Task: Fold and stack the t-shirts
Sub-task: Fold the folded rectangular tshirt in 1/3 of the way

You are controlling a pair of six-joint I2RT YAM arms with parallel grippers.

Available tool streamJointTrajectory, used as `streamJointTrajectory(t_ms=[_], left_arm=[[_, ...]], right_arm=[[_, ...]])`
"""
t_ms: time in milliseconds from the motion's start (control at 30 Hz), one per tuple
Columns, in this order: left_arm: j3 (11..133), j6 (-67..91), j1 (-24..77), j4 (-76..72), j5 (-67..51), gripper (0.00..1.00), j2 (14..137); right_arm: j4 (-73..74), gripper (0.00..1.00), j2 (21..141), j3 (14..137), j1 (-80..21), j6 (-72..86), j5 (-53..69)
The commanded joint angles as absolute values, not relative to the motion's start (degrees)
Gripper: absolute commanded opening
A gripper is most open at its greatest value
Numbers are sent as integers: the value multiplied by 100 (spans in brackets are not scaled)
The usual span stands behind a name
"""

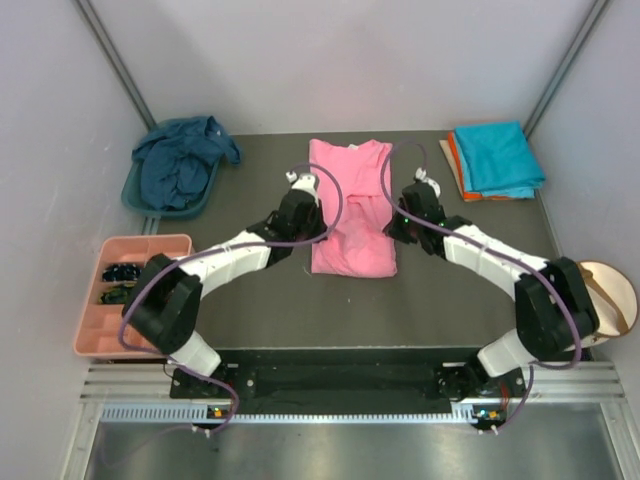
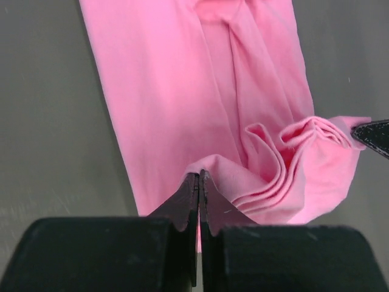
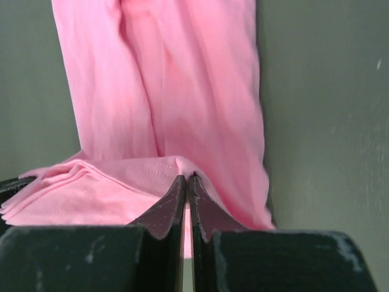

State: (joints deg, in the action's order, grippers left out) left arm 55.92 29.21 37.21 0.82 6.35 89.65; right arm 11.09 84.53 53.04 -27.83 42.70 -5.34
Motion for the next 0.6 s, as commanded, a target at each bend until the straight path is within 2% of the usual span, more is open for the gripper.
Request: streamJointTrajectory(t_ms=[0, 300, 567], left_arm=[[6266, 2593, 3446, -457, 265, 0, 9561], [7083, 2628, 3032, -729, -139, 0, 10608], [7207, 2628, 2751, -782, -228, 0, 10951]], right_arm=[[520, 0, 9069, 5967, -2382, 3981, -159], [483, 0, 10449, 7136, -1899, 3955, 403], [562, 0, 10749, 7576, -1714, 3938, 475]])
